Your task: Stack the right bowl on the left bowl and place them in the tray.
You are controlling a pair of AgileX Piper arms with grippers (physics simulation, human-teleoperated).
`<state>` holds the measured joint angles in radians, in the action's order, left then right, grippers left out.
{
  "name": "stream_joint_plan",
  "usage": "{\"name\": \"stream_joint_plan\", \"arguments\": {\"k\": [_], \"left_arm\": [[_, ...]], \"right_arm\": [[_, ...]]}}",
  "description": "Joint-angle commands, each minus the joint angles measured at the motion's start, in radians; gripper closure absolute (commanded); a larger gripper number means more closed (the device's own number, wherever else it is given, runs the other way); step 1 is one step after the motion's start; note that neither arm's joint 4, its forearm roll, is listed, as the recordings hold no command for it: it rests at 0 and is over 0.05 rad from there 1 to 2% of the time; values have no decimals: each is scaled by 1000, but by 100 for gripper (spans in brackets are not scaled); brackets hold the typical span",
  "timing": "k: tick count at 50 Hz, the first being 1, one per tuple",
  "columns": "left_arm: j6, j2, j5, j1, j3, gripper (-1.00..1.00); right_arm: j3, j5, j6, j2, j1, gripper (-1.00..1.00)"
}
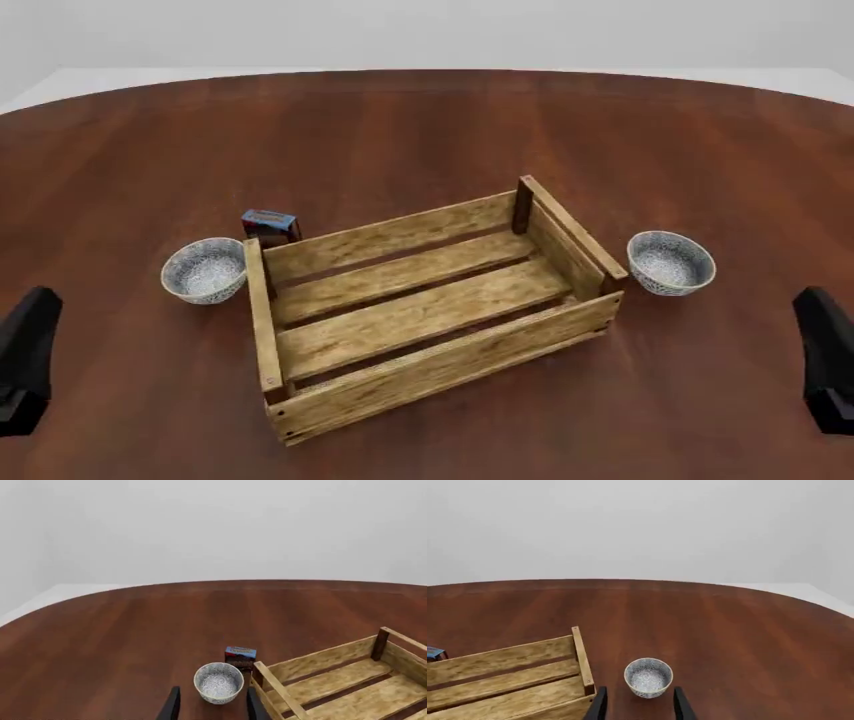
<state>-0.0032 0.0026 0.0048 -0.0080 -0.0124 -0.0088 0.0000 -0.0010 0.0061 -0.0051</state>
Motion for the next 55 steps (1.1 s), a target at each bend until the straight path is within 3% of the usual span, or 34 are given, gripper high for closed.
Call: {"name": "stream_joint_plan", "arguments": {"k": [1,12,22,24,26,30,33,35,38,41,44,46,50,55], "left_arm": [[-1,7,-10,0,10,-100],[-22,-1,-15,2,11,-100],[-37,1,-22,-2,12,-100],[-41,2,-23,-3,12,-100],[-43,3,-24,-5,12,-100],[-46,0,-26,-10,11,-100],[-47,1,-27,-12,11,-100],[-46,1,-26,-13,11,-100],[-46,2,-25,-16,11,-100],[-35,1,-26,-17,12,-100],[-41,8,-30,-17,12,-100],[-44,11,-33,-18,12,-100],[-41,8,-31,-25,11,-100],[-44,7,-30,-27,8,-100]], "right_arm": [[-4,-28,-27,50,-6,-100],[-76,6,-36,91,-10,-100],[-160,-5,-76,290,-5,-100],[-188,-11,-55,364,-1,-100],[-207,-8,-81,396,11,-100],[-262,25,-85,451,12,-100],[-330,88,-22,520,39,-100],[-360,117,-21,527,43,-100],[-417,159,-69,555,23,-100],[-467,188,-50,611,23,-100],[-503,213,-87,649,10,-100],[-537,238,-81,687,-15,-100],[-588,265,-139,734,-47,-100],[-657,332,-124,823,-19,-100]]}}
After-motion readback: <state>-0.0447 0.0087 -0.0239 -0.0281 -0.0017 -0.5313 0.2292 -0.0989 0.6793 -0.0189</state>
